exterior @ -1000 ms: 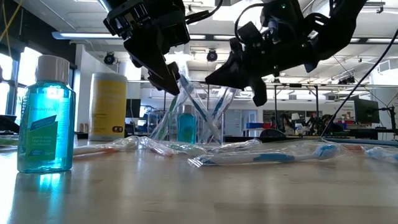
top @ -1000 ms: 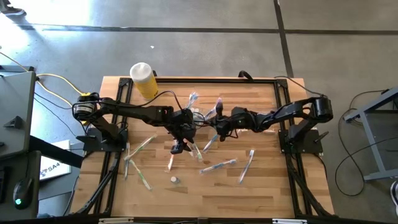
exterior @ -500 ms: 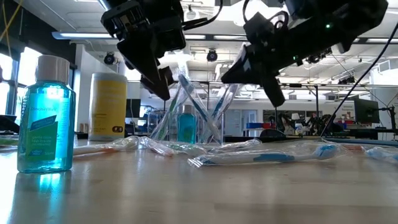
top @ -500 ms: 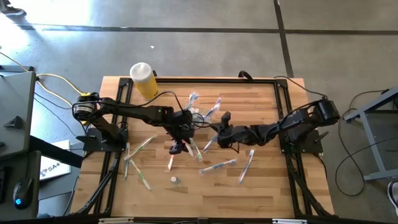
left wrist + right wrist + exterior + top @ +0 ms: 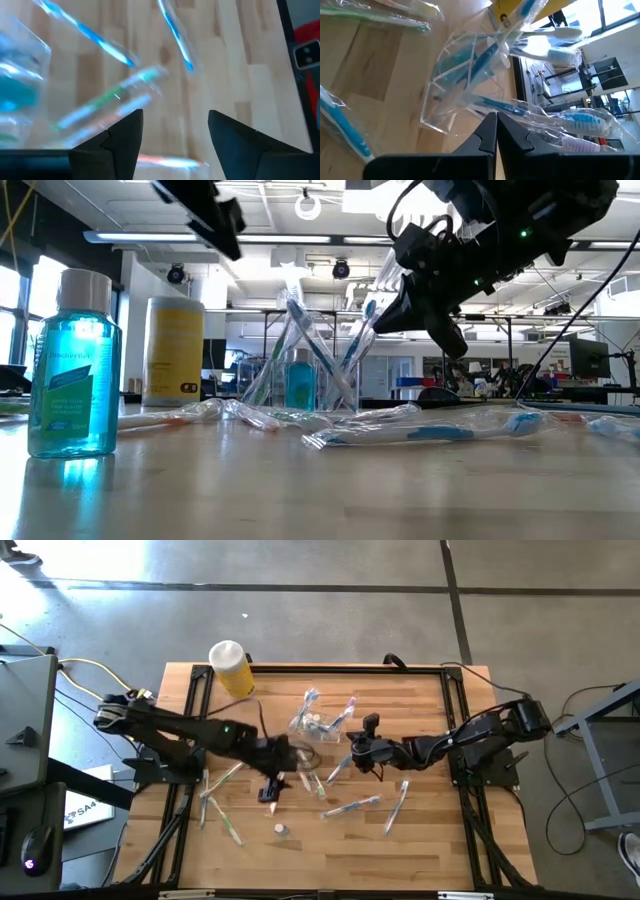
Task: Pick & Place toothbrushing station
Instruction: Put the blue mouthwash into the transparent organizer
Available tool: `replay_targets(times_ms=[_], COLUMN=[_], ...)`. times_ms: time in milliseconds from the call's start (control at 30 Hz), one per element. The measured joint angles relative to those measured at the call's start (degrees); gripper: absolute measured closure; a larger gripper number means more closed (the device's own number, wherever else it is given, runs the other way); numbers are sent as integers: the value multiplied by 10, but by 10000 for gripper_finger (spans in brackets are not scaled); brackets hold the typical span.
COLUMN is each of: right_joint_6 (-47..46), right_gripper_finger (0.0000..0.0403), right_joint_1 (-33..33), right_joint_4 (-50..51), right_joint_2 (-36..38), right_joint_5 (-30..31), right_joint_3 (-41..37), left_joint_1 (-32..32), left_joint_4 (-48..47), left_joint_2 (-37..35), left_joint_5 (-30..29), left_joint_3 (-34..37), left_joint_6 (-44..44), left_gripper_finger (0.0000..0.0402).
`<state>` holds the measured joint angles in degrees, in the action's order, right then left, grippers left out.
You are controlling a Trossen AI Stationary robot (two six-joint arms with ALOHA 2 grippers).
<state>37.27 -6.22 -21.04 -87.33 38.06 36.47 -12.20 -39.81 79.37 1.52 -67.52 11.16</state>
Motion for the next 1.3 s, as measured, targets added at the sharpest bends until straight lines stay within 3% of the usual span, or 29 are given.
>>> replay_targets(times_ms=[267,567,1000,1300], right_joint_6=[-6,-33,-45,-45], right_gripper_finger=[400,400,400,400], right_joint_1=[0,0,-2,-33], right_joint_4=[8,12,11,11], right_joint_2=[0,0,0,0], right_joint_5=[0,-9,-41,-41], right_joint_3=[0,0,0,0], left_joint_1=[-89,-152,-192,-190], left_joint_4=[0,8,40,50], left_joint_2=[32,52,83,127], left_joint_5=[-7,-47,-78,-65], left_joint_3=[16,15,16,14], left_joint_6=[141,111,102,238], left_gripper_finger=[183,183,183,183])
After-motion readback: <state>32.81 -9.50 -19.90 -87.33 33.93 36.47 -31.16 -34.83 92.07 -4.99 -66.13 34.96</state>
